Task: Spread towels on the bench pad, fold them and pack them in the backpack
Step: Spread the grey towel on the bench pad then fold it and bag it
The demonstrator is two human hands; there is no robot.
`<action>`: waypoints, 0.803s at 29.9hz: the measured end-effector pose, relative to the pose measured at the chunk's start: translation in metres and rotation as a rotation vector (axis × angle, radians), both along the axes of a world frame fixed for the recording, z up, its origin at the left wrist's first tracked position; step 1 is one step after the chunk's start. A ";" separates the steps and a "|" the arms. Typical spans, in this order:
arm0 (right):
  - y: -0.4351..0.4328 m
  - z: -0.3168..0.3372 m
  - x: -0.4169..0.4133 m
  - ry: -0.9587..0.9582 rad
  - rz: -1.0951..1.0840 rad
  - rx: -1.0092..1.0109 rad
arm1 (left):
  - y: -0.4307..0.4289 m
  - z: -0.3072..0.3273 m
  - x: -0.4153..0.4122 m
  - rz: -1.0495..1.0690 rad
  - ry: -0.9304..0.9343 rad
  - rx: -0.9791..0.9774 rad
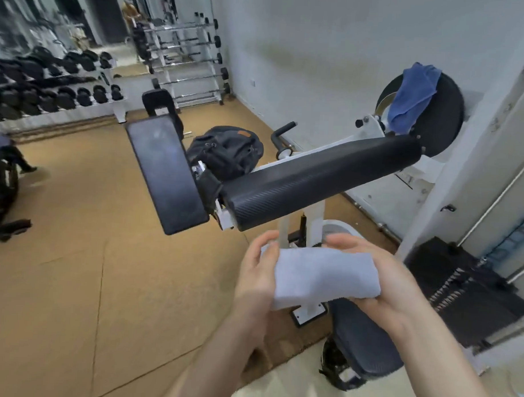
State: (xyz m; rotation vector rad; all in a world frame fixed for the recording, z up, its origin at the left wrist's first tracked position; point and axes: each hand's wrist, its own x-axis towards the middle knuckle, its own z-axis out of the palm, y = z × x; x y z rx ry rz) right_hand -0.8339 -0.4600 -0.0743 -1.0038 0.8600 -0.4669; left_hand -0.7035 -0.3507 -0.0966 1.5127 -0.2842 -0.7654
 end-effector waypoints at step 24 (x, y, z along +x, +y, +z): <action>0.315 -0.022 0.304 0.004 0.977 -0.408 | 0.329 -0.028 0.226 0.281 0.211 -0.200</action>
